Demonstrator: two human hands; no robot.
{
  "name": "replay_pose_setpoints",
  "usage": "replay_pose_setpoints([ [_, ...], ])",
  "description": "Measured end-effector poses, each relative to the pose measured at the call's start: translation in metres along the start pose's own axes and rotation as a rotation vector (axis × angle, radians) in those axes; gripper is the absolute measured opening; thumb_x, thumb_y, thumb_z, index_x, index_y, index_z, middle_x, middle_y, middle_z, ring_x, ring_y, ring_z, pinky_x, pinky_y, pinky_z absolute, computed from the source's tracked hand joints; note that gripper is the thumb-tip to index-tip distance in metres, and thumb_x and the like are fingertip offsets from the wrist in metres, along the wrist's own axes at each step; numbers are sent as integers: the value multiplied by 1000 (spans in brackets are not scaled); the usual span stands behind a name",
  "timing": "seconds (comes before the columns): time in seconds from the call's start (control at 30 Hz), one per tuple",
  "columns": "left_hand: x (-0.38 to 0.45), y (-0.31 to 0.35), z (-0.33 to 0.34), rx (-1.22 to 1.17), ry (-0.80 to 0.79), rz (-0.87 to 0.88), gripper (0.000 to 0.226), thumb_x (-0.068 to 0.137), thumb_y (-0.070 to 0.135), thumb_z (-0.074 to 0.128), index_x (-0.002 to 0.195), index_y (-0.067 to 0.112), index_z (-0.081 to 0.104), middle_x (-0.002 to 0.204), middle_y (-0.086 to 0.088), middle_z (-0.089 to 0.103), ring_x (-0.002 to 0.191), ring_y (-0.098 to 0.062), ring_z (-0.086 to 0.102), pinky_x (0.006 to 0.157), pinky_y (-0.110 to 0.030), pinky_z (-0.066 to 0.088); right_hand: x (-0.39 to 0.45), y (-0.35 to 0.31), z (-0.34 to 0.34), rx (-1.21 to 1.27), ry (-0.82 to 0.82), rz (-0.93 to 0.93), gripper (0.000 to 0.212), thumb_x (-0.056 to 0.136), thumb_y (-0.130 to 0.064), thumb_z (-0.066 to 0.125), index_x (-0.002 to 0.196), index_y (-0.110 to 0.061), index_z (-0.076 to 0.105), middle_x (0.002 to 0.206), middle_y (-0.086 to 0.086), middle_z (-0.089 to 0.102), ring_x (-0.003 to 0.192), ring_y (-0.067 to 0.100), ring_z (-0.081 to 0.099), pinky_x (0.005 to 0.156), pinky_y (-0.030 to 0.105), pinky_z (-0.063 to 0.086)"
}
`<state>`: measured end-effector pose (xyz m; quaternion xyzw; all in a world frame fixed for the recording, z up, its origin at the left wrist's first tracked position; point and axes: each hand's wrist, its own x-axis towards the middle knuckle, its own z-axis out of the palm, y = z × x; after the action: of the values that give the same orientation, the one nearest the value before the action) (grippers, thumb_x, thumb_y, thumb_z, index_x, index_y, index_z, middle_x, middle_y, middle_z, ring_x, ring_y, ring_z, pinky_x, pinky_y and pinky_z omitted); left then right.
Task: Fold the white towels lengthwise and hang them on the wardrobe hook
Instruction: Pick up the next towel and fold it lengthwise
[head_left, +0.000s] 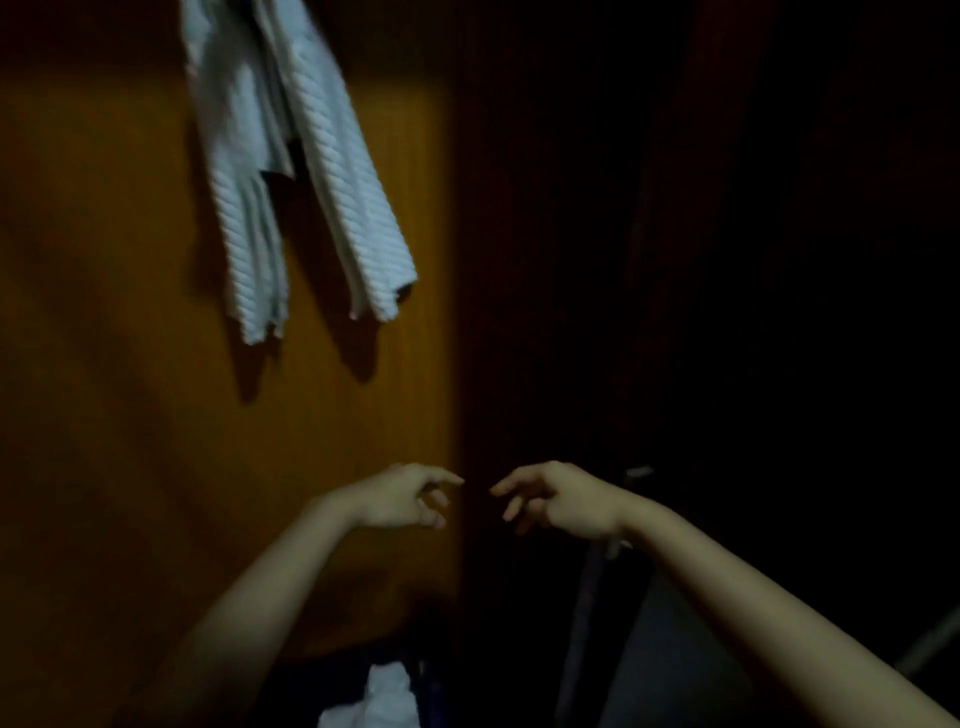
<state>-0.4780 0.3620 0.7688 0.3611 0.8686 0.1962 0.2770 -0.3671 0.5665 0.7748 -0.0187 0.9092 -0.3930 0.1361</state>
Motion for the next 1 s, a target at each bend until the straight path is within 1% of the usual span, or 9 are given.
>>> replay_pose_setpoints([
  [0.13,1,60,71,60,-177,52,56,91,19,60,141,26,37,128,1,56,101,-4,57,75,-6,41,-87,65,10,58,25,158,41,92,3,44,129,-14,51,103,4,64,89,13,64,79,21,51],
  [0.2,0,86,108,88,-234,80,55,91,20,60,141,26,37,130,2,56,105,-5,56,79,-10,41,-134,95,18,54,59,243,39,92,-1,49,128,-15,53,102,0,64,88,9,62,75,18,49],
  [0.3,-1,117,162,114,-317,115,53,92,23,58,141,28,37,129,5,56,105,-3,55,82,-12,41,-203,140,36,99,93,396,38,93,-2,48,128,-15,53,106,-1,63,96,9,60,85,26,51],
  [0.37,-1,135,198,130,-349,142,53,92,22,58,141,27,38,127,4,57,106,-4,54,87,-16,42,-248,166,51,167,115,487,39,93,0,47,129,-14,51,110,2,63,97,11,61,86,27,52],
  [0.47,-6,158,251,128,-404,184,52,91,22,59,140,26,40,126,4,58,108,-6,56,90,-18,44,-308,193,78,244,145,598,37,93,-3,48,128,-15,52,115,6,62,96,14,62,75,19,52],
  [0.57,-9,175,298,135,-473,205,52,91,23,60,139,27,41,126,4,57,108,-6,57,92,-19,44,-357,216,103,317,167,682,35,94,-4,46,127,-15,52,111,3,63,97,17,65,85,29,52],
  [0.8,1,218,374,198,-531,301,49,90,22,60,137,25,45,127,1,58,112,-7,55,88,-14,40,-440,266,145,432,309,844,39,93,1,39,127,-12,51,107,5,62,94,15,63,85,32,52],
  [0.9,14,243,403,166,-558,342,49,90,19,60,136,23,47,123,1,60,107,-5,56,86,-10,39,-470,283,159,450,380,921,40,91,3,37,125,-10,54,108,7,63,92,14,62,74,22,51],
  [1.0,28,268,436,110,-631,359,47,90,16,59,136,20,47,122,-3,59,110,-11,57,95,-17,42,-500,298,172,475,435,999,40,90,2,39,125,-11,56,107,8,63,95,16,61,68,14,45],
])
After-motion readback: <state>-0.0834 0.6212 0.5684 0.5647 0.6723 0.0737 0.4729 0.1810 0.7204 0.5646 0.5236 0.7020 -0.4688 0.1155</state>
